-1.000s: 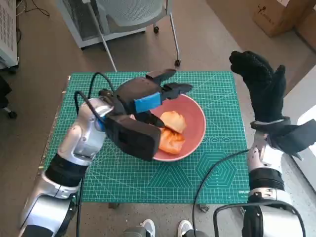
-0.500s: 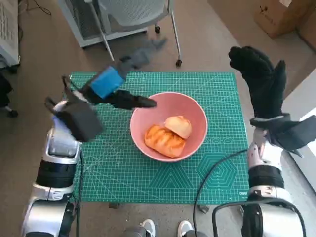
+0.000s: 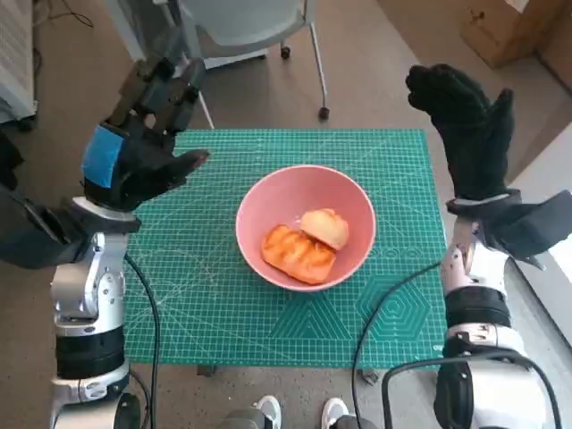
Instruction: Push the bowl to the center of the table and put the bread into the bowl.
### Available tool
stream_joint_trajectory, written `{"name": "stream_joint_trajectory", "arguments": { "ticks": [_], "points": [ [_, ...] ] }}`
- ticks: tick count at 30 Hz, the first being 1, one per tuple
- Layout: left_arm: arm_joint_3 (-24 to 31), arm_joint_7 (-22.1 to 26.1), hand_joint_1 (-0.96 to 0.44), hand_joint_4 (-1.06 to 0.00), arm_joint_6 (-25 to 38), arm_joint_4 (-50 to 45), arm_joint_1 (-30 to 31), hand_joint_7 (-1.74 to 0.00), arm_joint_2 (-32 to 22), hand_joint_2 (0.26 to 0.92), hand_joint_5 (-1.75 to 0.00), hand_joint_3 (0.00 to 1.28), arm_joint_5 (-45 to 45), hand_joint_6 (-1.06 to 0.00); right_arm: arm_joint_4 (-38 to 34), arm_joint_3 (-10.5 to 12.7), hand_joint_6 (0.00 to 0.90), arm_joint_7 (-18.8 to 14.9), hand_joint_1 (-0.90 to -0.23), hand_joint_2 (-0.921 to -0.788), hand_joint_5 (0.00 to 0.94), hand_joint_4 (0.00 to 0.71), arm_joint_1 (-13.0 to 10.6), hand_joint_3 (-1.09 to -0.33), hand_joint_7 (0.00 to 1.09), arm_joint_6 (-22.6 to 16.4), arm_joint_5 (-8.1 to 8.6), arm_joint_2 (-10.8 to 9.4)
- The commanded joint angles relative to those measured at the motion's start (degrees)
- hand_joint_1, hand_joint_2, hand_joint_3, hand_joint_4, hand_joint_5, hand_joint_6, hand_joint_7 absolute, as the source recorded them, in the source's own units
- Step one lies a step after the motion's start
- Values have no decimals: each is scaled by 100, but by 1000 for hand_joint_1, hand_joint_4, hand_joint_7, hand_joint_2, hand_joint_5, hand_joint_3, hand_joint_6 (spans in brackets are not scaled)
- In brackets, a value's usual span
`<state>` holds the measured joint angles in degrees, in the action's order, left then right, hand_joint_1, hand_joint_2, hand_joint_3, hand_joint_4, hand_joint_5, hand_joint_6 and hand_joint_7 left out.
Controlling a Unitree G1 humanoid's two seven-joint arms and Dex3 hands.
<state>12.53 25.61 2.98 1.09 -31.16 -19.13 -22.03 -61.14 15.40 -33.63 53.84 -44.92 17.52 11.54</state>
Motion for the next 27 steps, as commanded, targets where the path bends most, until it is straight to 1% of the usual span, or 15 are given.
{"name": "stream_joint_trajectory", "arguments": {
  "ticks": [1,6,11,14,27],
  "points": [
    [90,11,-535,1,-203,-57,242,-32,-110,916,1,124,107,-74,16,-42,317,-32,-686,-921,5,175,21,-671,1,220,-28,-109],
    [63,-98,-582,1,-279,-233,427,-38,-112,920,1,123,249,-76,131,-75,316,-52,-688,-921,2,170,-13,-665,0,273,-41,-141],
    [41,-165,-616,1,-338,-322,567,-42,-94,921,1,132,334,-76,204,-140,313,-13,-686,-921,0,166,-49,-664,0,261,-116,-124],
    [24,-187,-627,1,-377,-326,618,-47,-89,921,1,139,374,-78,223,-165,308,0,-685,-921,0,164,-63,-664,0,267,-131,-114],
    [-28,-196,-602,1,-361,-249,692,-63,-85,921,1,147,436,-77,245,-236,302,169,-675,-921,0,160,-117,-668,0,258,-294,-89]
  ]
}}
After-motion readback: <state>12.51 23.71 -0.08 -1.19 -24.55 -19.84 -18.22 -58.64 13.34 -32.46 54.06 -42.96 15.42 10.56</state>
